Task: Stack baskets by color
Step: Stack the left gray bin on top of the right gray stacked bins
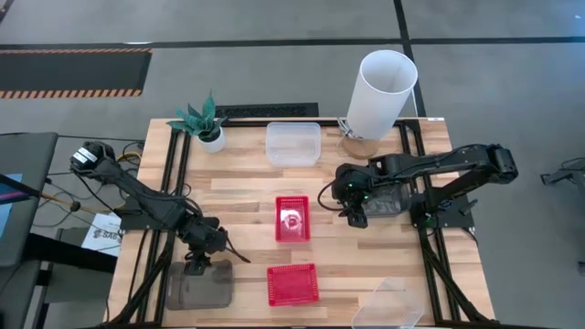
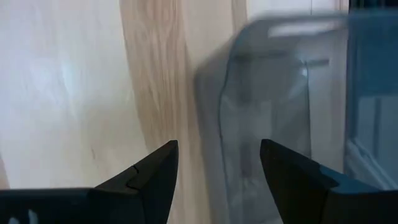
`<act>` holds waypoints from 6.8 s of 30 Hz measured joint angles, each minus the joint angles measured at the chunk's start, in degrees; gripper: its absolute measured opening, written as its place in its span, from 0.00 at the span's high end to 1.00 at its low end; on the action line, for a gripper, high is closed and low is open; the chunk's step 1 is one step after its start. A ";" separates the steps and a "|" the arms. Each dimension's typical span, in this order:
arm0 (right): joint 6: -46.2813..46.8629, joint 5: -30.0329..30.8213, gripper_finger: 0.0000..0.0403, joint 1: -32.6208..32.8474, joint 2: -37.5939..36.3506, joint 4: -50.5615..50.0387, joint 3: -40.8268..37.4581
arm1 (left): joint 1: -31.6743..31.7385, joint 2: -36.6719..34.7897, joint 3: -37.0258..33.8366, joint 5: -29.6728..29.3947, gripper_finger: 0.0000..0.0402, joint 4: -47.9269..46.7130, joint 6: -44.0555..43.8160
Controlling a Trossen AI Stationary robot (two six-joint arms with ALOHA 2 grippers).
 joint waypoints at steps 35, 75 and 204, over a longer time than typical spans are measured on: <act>-1.70 2.92 0.44 0.00 0.00 0.40 0.00 | 6.26 2.38 -0.02 -2.14 1.00 -0.03 2.51; -14.21 38.54 0.37 3.67 7.76 62.01 0.04 | 33.14 -9.59 0.04 -76.49 1.00 78.44 45.27; -41.15 6.36 1.00 -28.44 2.02 -29.59 3.30 | 29.43 -3.73 6.82 -5.24 0.59 25.57 41.54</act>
